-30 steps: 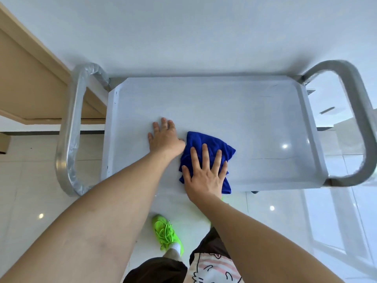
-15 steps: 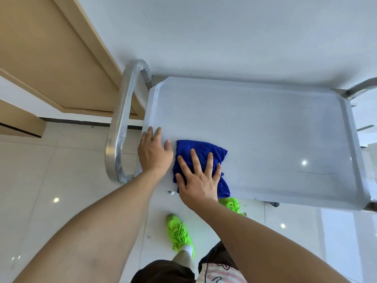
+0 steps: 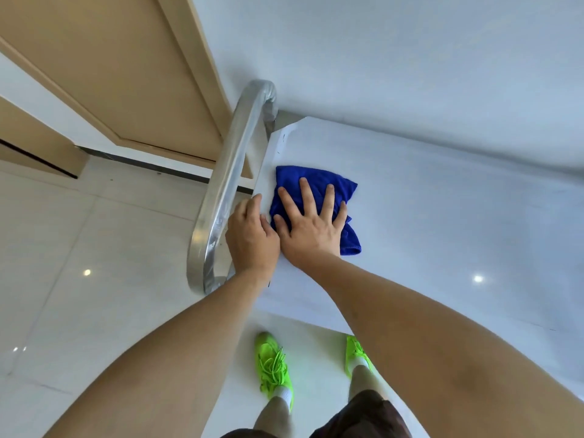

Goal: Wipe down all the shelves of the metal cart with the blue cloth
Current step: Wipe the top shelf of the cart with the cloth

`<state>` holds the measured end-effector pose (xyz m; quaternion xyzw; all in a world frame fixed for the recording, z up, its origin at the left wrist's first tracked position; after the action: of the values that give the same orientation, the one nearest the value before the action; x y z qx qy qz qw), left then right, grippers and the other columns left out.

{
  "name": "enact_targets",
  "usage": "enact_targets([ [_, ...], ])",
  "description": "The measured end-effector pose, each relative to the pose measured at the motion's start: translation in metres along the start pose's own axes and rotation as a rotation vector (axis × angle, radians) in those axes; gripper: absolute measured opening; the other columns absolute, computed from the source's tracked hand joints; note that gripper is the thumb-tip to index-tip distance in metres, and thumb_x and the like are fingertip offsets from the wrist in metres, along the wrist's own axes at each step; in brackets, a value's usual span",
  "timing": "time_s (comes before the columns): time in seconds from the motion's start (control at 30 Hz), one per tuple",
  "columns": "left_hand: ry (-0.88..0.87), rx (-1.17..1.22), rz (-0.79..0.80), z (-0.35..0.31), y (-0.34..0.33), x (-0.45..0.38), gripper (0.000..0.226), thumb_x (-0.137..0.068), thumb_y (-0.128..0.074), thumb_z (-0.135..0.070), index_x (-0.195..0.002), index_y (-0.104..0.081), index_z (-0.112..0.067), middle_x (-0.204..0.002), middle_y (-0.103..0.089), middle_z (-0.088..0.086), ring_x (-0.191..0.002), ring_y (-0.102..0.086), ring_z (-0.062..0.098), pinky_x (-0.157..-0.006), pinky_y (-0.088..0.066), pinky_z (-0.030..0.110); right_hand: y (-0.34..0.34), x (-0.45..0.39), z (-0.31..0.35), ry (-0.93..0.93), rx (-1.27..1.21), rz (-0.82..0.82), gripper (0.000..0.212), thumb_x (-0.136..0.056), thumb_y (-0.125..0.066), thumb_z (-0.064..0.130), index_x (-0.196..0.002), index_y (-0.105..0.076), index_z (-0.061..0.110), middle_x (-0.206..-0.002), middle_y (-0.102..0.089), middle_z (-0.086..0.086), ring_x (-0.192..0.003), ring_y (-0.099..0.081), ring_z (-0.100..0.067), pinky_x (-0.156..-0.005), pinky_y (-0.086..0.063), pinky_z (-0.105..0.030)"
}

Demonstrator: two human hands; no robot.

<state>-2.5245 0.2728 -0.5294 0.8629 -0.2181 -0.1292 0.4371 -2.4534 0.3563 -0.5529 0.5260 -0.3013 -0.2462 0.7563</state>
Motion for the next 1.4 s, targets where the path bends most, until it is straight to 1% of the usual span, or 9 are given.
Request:
enact_targets([
  [0.13,-0.073,-0.010,0.004,0.003,-0.002,-0.007,0.041,-0.093,-0.056,-0.007,-0.133,-0.054,-0.010,-0.128,-0.057,0.010,-0.114,-0.054,0.026,-0.093,-0.045,0.030,0.009,-0.045,0.001,-0.031,-0.032,-0.009,0.059,-0.095,-0.018,0.065,-0.152,-0.007,0.053,-0.167,0.002,0.012,-0.148,0.021,-0.033,-0.111,0.021,-0.058],
  [0.2,-0.167,-0.063,0.054,0.006,-0.005,-0.009,0.044,-0.094,-0.059,-0.015,-0.137,-0.051,-0.011,-0.137,-0.053,0.010,-0.123,-0.050,0.027,-0.101,-0.045,0.041,0.013,-0.066,0.002,-0.076,-0.054,-0.008,0.059,-0.095,-0.018,0.065,-0.151,-0.006,0.053,-0.167,0.004,0.011,-0.148,0.021,-0.034,-0.112,0.018,-0.060],
  [0.37,-0.255,-0.326,0.286,0.013,-0.011,-0.002,0.079,-0.089,-0.037,-0.072,-0.152,-0.026,-0.025,-0.162,-0.022,-0.001,-0.146,-0.020,0.034,-0.111,-0.030,0.052,0.017,-0.092,0.000,-0.102,-0.074,-0.019,0.059,-0.096,-0.018,0.064,-0.152,-0.006,0.052,-0.167,0.004,0.011,-0.148,0.021,-0.035,-0.113,0.016,-0.060],
  [0.43,-0.258,-0.376,0.315,0.013,-0.013,-0.003,0.084,-0.087,-0.030,-0.078,-0.154,-0.019,-0.028,-0.163,-0.016,-0.004,-0.148,-0.012,0.034,-0.113,-0.028,0.055,0.018,-0.092,-0.002,-0.085,-0.072,-0.023,0.059,-0.096,-0.018,0.064,-0.152,-0.007,0.052,-0.167,0.003,0.011,-0.148,0.021,-0.034,-0.113,0.017,-0.059],
  [0.6,-0.189,-0.348,0.289,0.004,-0.012,-0.002,0.084,-0.088,-0.048,-0.066,-0.154,-0.022,-0.022,-0.162,-0.020,-0.004,-0.149,-0.012,0.032,-0.117,-0.018,0.054,0.024,-0.089,-0.011,-0.068,-0.085,-0.024,0.058,-0.098,-0.021,0.062,-0.154,-0.010,0.048,-0.167,0.002,0.012,-0.149,0.019,-0.032,-0.115,0.015,-0.057],
  [0.73,-0.169,-0.304,0.220,-0.023,-0.021,0.009,0.061,-0.088,-0.063,-0.027,-0.145,-0.043,-0.018,-0.157,-0.034,0.004,-0.147,-0.019,0.033,-0.119,-0.013,0.054,0.033,-0.084,-0.036,-0.079,-0.096,-0.010,0.057,-0.099,-0.021,0.059,-0.154,-0.009,0.047,-0.167,0.003,0.012,-0.149,0.020,-0.031,-0.117,0.015,-0.056],
  [0.83,-0.176,-0.283,0.207,-0.050,-0.035,0.019,0.054,-0.086,-0.054,-0.005,-0.139,-0.052,-0.013,-0.152,-0.042,0.007,-0.145,-0.026,0.035,-0.119,-0.017,0.049,0.042,-0.077,-0.063,-0.096,-0.100,-0.005,0.057,-0.100,-0.022,0.058,-0.155,-0.008,0.047,-0.167,0.004,0.012,-0.149,0.020,-0.031,-0.117,0.015,-0.056],
  [1.07,-0.250,-0.346,0.334,-0.113,-0.077,0.039,0.059,-0.098,-0.045,-0.040,-0.149,-0.036,-0.012,-0.158,-0.032,0.009,-0.148,-0.020,0.028,-0.120,-0.015,0.045,0.062,-0.055,-0.144,-0.159,-0.095,-0.029,0.058,-0.100,-0.022,0.058,-0.155,-0.008,0.047,-0.167,0.003,0.012,-0.150,0.018,-0.031,-0.117,0.014,-0.056],
  [1.4,-0.496,-0.305,0.408,-0.213,-0.139,0.090,0.054,-0.097,-0.050,-0.038,-0.142,-0.048,-0.008,-0.153,-0.040,0.012,-0.143,-0.030,0.032,-0.117,-0.023,0.046,0.091,-0.011,-0.288,-0.346,-0.110,-0.083,0.059,-0.098,-0.022,0.061,-0.154,-0.008,0.050,-0.166,0.003,0.014,-0.150,0.018,-0.029,-0.118,0.014,-0.055],
])
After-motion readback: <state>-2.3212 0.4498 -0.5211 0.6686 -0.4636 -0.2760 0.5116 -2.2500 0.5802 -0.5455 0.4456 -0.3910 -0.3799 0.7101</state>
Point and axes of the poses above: each hand's wrist, its own x-axis away from the middle knuckle, its own y-axis out of the back of the hand, z = x × y, the point moved 1 cm from there along -x, towards the middle knuckle
